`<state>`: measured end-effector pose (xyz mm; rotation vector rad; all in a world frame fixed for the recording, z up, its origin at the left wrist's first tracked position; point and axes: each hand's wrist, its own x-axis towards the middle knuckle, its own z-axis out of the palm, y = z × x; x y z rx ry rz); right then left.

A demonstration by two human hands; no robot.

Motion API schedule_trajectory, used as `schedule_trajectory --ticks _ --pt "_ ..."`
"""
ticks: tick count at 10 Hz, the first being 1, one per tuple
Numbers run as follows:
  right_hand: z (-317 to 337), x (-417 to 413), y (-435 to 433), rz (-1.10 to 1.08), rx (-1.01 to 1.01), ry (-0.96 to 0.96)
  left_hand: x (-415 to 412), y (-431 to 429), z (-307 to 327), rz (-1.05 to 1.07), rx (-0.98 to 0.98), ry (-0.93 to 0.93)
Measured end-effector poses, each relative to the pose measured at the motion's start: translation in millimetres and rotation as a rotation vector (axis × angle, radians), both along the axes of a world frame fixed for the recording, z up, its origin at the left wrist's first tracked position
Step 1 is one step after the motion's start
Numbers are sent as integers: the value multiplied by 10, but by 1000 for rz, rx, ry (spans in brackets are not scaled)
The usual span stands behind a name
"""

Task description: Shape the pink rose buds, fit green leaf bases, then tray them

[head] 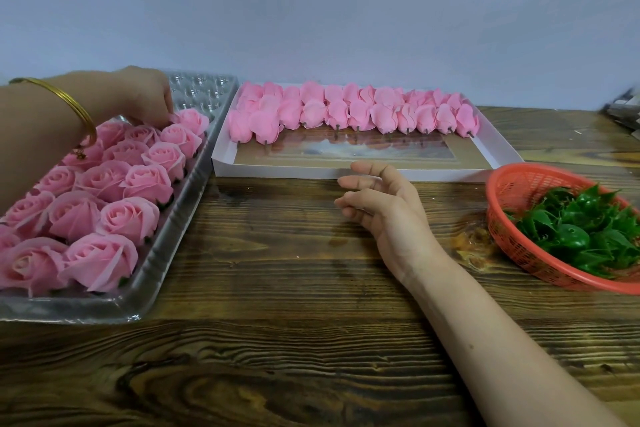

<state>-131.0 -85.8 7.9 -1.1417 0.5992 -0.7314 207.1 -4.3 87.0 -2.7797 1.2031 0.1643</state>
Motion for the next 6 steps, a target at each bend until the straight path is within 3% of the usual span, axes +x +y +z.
schedule_trajectory --ticks 4,6 --pt "29 -34 -2 -27 -14 -22 97 82 -58 -11 -38 -1" --pt "160 -134 -47 -85 0 -156 111 130 11 45 -89 75"
